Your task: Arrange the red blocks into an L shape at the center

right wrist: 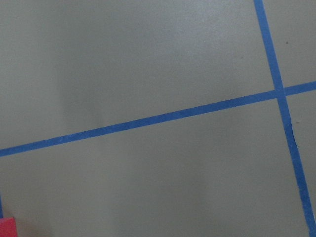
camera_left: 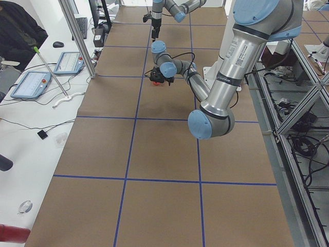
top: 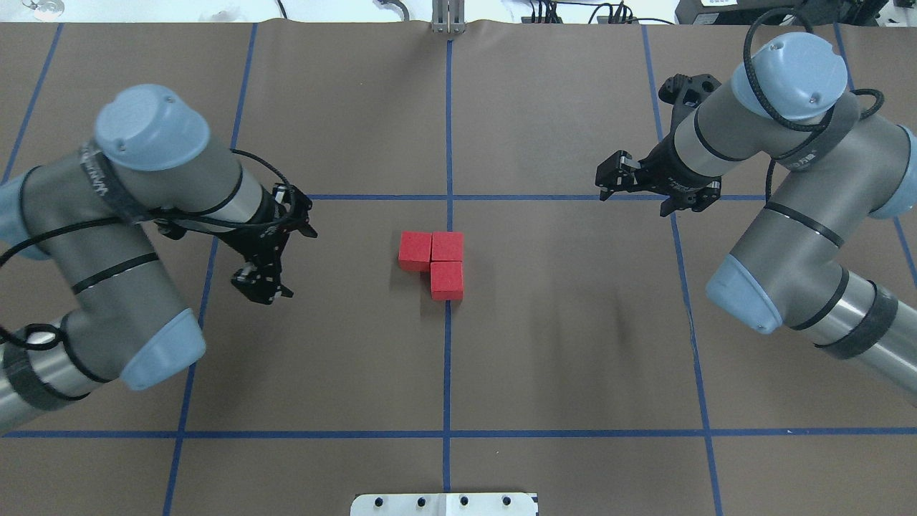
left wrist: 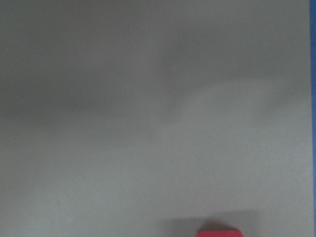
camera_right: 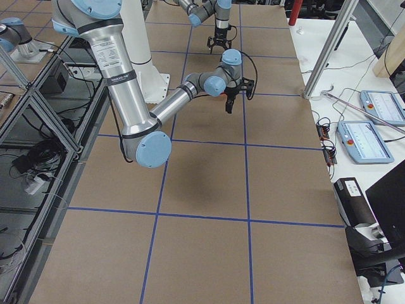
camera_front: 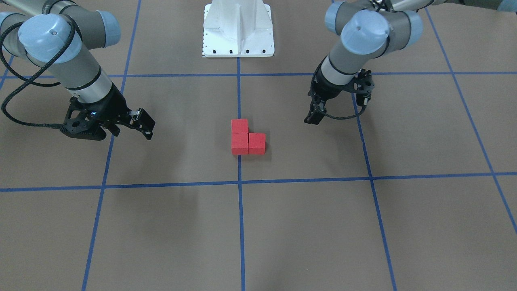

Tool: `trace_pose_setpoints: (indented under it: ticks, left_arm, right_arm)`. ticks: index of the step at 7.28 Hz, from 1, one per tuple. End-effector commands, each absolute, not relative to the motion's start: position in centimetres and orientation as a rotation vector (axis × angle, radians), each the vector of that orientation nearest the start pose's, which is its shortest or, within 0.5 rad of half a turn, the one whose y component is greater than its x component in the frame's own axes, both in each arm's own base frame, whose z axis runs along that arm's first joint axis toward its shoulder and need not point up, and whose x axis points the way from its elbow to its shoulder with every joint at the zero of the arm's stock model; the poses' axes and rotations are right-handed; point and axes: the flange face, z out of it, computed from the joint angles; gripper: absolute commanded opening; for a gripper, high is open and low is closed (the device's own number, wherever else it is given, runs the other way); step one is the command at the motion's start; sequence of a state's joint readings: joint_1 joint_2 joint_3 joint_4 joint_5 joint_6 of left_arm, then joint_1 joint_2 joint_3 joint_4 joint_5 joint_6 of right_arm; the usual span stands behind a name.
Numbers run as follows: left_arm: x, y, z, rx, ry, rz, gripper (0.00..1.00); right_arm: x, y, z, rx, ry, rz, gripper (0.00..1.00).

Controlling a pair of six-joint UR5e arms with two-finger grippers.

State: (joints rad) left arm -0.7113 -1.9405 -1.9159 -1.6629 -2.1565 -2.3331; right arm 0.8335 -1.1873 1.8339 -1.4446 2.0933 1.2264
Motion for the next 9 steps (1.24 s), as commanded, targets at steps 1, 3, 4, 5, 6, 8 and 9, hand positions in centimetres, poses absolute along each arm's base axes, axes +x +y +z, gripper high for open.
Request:
trace_pose_setpoints:
  ticks: [1, 3, 4, 5, 6, 8, 9]
  left_arm:
    - [27.1, -41.5, 35.5, -0.379, 0.843, -0.860, 1.00]
    - [15.8, -43.2, 41.6, -0.266, 0.869, -0.662, 1.00]
    - [9.1, -43.4, 46.5, -0.188, 0.877, -0.525, 1.00]
    - [2.9, -43.6, 52.7, -0.103, 0.888, -0.355, 1.00]
    - [-1.6, -43.9, 56.9, -0.033, 0.889, -0.260, 1.00]
    - [-3.1, -43.9, 57.8, 0.026, 0.875, -0.175, 1.00]
    - [-3.2, -43.8, 57.9, 0.025, 0.877, -0.176, 1.00]
  right_arm:
    - [-31.6, -51.6, 32.0, 0.015, -0.899, 0.267, 1.00]
    - [-23.8, -53.5, 35.6, 0.007, -0.923, 0.221, 1.00]
    - [-19.3, -54.0, 38.4, 0.022, -0.917, 0.201, 1.00]
    - [-14.6, -53.7, 42.4, 0.056, -0.889, 0.147, 1.00]
    - [-10.3, -52.8, 46.3, 0.089, -0.851, 0.086, 1.00]
    - [-3.3, -50.7, 51.7, 0.101, -0.785, 0.008, 1.00]
    - [-1.5, -50.5, 52.3, 0.095, -0.773, 0.006, 1.00]
